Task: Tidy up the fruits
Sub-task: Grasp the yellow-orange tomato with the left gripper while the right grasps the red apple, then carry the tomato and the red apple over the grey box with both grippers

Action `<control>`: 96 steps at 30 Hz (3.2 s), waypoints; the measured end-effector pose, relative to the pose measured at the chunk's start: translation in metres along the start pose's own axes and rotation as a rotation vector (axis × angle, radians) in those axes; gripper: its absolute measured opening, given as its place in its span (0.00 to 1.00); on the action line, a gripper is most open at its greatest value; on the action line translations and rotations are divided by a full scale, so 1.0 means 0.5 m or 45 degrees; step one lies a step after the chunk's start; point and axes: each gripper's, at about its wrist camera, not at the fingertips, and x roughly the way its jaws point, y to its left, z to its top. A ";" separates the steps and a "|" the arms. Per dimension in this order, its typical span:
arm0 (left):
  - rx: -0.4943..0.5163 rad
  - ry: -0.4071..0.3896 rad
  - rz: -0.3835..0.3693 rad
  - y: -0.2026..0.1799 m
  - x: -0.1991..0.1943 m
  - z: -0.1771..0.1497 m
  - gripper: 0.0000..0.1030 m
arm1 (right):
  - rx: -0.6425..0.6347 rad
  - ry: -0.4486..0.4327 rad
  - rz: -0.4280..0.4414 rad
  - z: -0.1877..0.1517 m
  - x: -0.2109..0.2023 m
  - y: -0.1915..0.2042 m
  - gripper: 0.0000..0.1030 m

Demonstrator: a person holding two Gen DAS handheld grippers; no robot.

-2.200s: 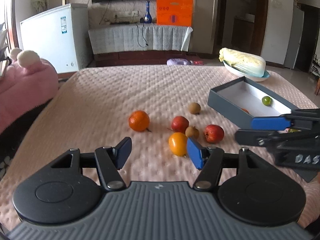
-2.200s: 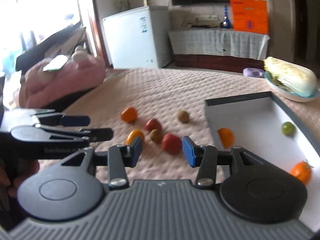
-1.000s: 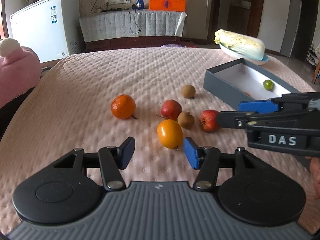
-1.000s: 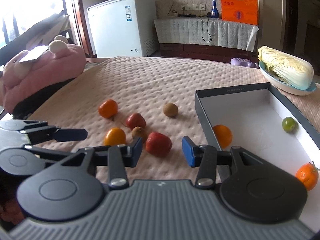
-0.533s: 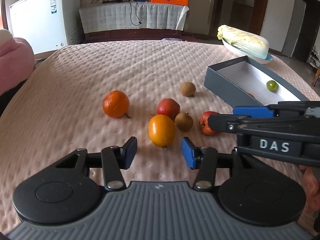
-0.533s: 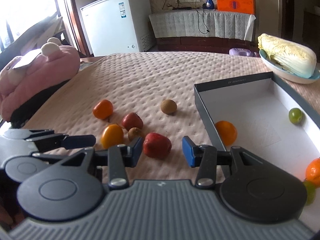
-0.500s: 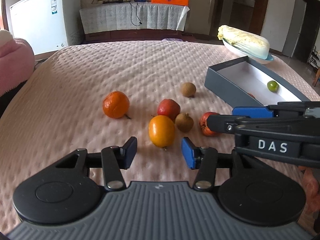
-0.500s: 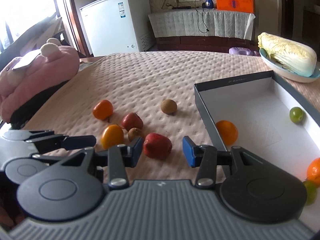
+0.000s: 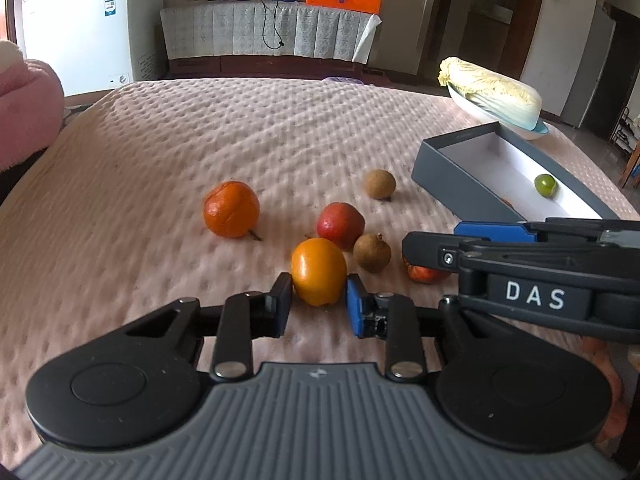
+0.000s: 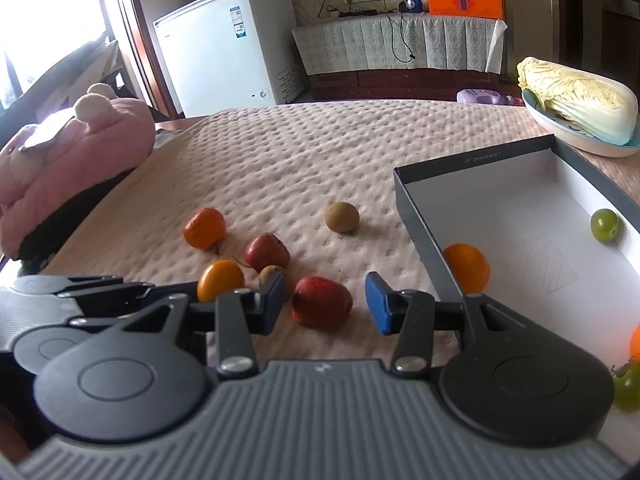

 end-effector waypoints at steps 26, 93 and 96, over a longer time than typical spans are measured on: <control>-0.045 0.010 0.077 0.056 -0.020 -0.006 0.32 | -0.202 0.051 -0.120 -0.018 0.031 0.039 0.35; 0.211 -0.235 -0.314 -0.392 -0.050 0.082 0.33 | 0.082 -0.135 -0.273 -0.049 -0.300 -0.258 0.35; 0.235 -0.231 -0.345 -0.424 -0.037 0.087 0.33 | 0.084 -0.126 -0.286 -0.052 -0.301 -0.269 0.35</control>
